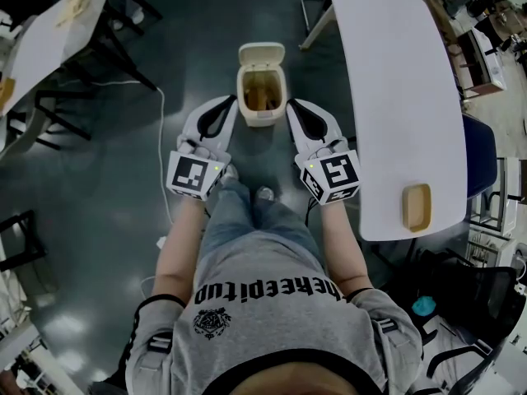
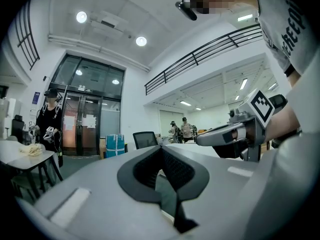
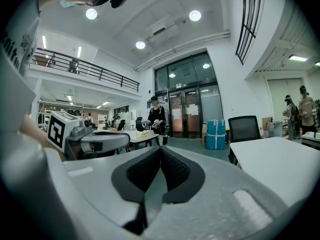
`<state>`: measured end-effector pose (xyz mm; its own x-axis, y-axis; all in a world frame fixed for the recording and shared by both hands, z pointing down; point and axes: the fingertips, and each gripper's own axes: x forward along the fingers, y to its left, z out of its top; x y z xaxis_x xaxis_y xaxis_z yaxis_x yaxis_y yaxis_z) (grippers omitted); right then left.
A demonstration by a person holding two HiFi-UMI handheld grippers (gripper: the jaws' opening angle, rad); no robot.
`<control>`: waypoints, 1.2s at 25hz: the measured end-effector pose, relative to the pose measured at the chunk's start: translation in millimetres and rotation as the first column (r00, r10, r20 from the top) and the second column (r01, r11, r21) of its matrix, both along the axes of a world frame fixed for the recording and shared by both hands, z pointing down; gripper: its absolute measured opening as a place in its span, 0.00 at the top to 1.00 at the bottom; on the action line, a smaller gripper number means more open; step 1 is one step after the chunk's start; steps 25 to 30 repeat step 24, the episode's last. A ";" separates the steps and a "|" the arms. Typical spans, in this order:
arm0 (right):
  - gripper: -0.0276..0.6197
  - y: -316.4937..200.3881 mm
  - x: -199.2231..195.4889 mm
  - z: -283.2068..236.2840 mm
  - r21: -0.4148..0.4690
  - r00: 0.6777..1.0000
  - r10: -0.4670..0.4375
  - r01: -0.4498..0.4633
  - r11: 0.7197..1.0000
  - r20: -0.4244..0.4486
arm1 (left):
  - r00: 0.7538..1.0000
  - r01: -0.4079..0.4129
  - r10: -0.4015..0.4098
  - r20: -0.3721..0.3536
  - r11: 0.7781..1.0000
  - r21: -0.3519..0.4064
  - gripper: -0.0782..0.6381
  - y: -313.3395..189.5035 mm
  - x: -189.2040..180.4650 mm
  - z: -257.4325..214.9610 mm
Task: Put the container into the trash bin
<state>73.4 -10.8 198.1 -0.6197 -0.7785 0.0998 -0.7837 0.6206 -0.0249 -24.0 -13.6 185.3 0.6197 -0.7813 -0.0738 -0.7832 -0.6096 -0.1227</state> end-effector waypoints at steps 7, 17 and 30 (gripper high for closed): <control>0.96 6.0 -1.0 -5.5 0.011 1.000 -0.007 0.007 1.000 0.003 | 1.000 0.006 -0.005 -0.005 1.000 0.017 0.89 5.5 -0.1 -7.2; 0.96 9.8 0.2 -6.7 0.017 1.000 -0.011 0.011 1.000 0.012 | 1.000 0.010 -0.010 -0.024 0.999 0.030 0.89 9.8 0.8 -13.5; 0.96 8.8 1.1 -6.9 0.020 1.000 -0.007 0.007 1.000 0.014 | 1.000 0.006 -0.006 -0.021 0.999 0.033 0.89 9.6 2.0 -13.5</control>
